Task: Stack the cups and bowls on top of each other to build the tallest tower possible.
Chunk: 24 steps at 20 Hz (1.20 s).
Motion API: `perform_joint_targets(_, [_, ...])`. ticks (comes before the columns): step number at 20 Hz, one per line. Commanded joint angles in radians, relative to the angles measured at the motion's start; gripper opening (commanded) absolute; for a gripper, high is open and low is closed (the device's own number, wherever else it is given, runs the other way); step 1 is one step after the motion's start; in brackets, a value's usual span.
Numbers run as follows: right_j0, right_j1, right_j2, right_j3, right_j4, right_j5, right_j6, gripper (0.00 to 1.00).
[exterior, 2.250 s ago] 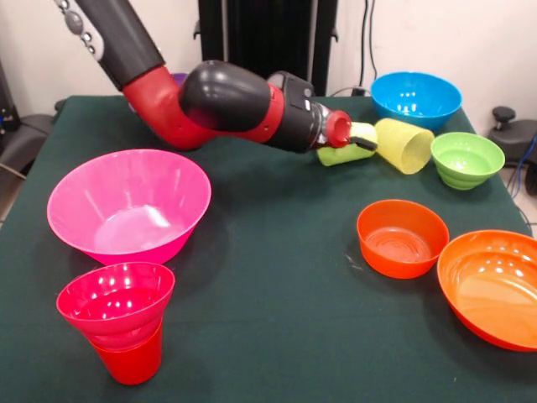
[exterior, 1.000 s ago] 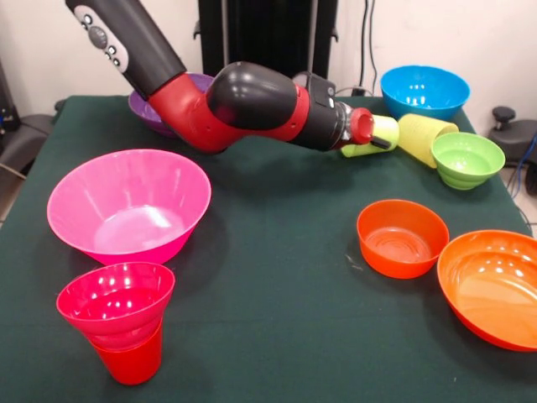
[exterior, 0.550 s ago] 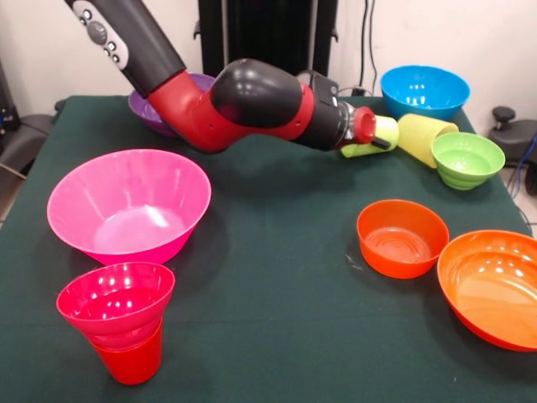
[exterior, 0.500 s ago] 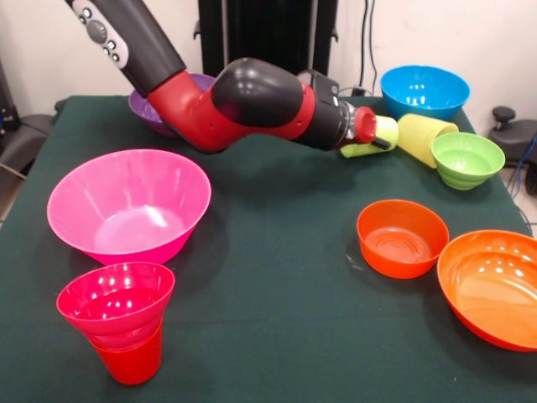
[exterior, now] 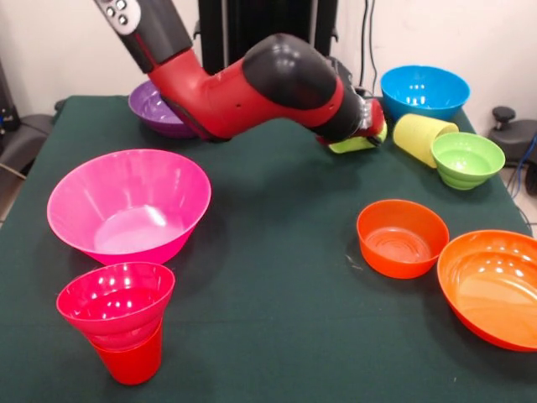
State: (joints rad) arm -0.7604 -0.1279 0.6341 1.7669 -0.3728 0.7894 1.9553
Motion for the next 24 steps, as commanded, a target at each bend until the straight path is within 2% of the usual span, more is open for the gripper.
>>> perform_joint_targets(1, [0.104, -0.110, -0.241, -0.255, -0.214, -0.045, 0.044, 0.00])
perform_joint_targets(8, [0.231, -0.158, -0.372, -0.290, -0.254, -0.077, 0.161, 0.00])
perform_joint_targets(11, [0.267, -0.172, -0.414, -0.296, -0.253, -0.095, 0.192, 0.00])
perform_joint_targets(18, [0.380, -0.210, -0.538, -0.320, -0.261, -0.131, 0.335, 0.00])
perform_joint_targets(24, [0.424, -0.243, -0.587, -0.324, -0.234, -0.091, 0.392, 0.00])
